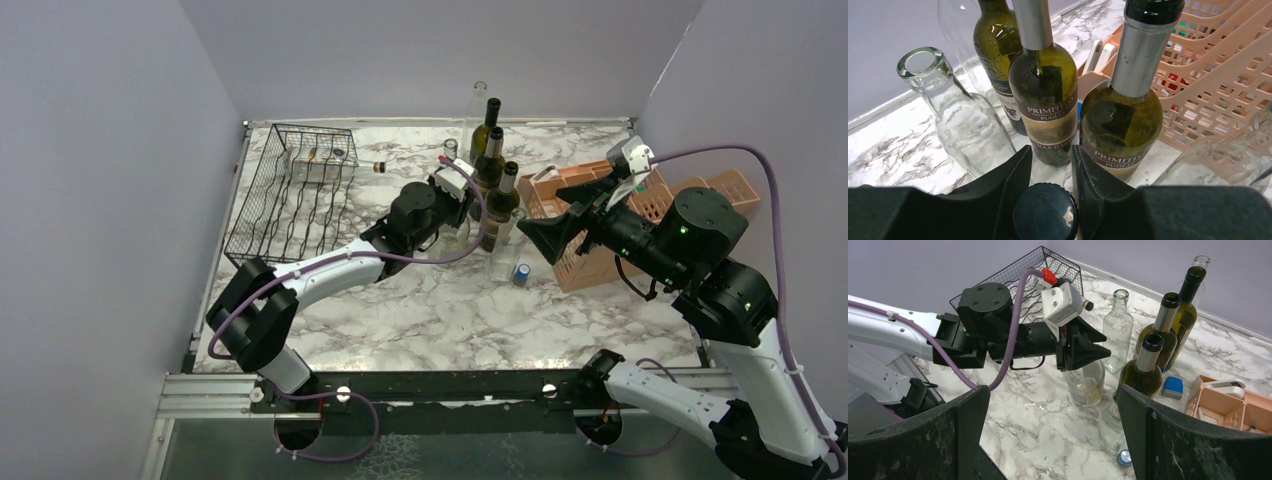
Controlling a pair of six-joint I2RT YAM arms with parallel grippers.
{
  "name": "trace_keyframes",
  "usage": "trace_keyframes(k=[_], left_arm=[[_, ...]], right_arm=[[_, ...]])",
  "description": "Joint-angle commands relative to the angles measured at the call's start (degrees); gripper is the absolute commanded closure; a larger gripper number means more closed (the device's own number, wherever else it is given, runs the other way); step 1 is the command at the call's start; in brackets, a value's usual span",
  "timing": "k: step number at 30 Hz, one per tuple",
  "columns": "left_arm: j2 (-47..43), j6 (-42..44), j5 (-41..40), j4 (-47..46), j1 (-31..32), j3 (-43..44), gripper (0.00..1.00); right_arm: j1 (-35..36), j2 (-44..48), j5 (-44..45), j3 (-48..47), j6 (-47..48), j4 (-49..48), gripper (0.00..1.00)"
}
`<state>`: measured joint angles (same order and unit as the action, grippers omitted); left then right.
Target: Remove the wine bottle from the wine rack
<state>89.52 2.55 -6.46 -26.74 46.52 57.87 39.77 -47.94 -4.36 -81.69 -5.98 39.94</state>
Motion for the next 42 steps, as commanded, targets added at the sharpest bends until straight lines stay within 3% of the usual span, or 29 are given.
trace_keyframes(k=[1, 6, 10, 13, 21, 26, 29, 31, 35, 42], left_arm=[[-1.49, -0.79, -1.83, -9.74, 0.12, 3.42, 0.85], [-2.06, -3.17, -1.96, -9.75, 0.1, 2.08, 0.59], [-3.74, -3.62, -1.91, -9.74, 0.11, 0.78, 0.43], [-5.38, -3.69, -1.03, -9.43, 0.14, -0.34, 0.03], [-17.34, -3.53, -3.83, -2.55, 0.08, -6.01, 0.01], [-26.79, -2.03, -3.23, 7.87, -1.3, -5.95, 0.01], [-30.1, -2.43, 2.68, 15.73, -7.81, -2.65, 0.01], [-32.08, -3.62, 5.69, 17.05, -15.73, -2.36, 0.01], [-34.59, -4.27, 8.51, 19.06, -25.68, -1.3, 0.01], [-34.62, -6.4, 12.51, 20.51, -31.43, 0.72, 0.01]], right_arm=[[-0.04, 0.11, 0.74, -0.17, -0.35, 0.35, 0.0], [-0.04, 0.09, 0.46, 0.06, -0.35, -0.13, 0.0], [-0.09, -0.09, 0.18, 0.12, -0.44, 0.05, 0.0], [-0.05, -0.04, 0.12, 0.28, -0.52, -0.21, 0.0], [-0.04, -0.62, 1.48, 2.37, -0.65, -1.54, 0.0], [-0.05, -2.89, 6.12, 3.63, -0.33, -3.22, 0.0], [-0.04, -5.25, 14.81, 4.33, 0.04, -4.39, 0.0], [-0.06, -6.77, 20.9, 4.14, -0.17, -5.86, 0.0], [-0.11, -11.83, 27.87, 0.27, 0.54, -7.92, 0.0], [-3.87, -20.79, 29.03, -9.17, 2.81, -11.79, 0.0]])
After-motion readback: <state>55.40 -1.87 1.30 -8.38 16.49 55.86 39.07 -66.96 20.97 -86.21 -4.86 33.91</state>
